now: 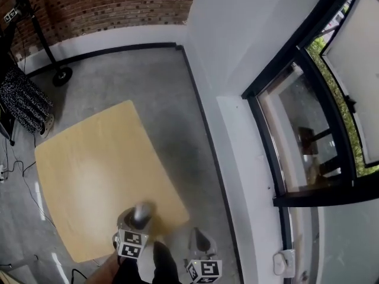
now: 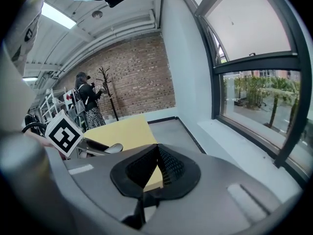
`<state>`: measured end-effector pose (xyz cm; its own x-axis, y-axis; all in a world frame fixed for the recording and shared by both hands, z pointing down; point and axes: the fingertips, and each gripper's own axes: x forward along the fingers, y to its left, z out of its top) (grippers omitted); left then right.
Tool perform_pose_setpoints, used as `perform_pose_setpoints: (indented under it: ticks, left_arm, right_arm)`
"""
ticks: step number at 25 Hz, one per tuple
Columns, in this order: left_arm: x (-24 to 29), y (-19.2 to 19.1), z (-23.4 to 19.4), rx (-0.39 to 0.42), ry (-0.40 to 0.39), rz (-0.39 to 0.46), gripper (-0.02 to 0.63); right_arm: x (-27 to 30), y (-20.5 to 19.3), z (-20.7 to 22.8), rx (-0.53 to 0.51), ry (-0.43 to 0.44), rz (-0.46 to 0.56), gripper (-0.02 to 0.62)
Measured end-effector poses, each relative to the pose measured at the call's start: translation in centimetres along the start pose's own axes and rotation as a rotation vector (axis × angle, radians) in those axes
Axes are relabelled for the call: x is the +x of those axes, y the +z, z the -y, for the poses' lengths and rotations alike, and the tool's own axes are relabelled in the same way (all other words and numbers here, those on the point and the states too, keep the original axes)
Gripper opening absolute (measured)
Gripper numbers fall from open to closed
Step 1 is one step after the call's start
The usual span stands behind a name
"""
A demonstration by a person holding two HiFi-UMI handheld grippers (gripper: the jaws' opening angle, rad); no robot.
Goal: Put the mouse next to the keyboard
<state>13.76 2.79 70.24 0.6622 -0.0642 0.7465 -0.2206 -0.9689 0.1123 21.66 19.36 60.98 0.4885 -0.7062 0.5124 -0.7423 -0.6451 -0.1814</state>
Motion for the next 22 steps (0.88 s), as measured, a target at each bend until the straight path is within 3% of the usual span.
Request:
perform_pose_setpoints:
  ticks: [14, 22]
  left_arm:
    - [3.0, -0.5, 1.7, 0.045, -0.010, -0.051, 0.299]
    - [3.4, -0.3, 1.9, 0.031, -0.012, -0.036, 0.302]
  right_arm:
    - [-0.8, -1.9, 2.8, 0.045, -0.047, -0.016, 0.014]
    - [-0.5, -2.2, 3.2, 0.050, -0.043, -0.026, 0.014]
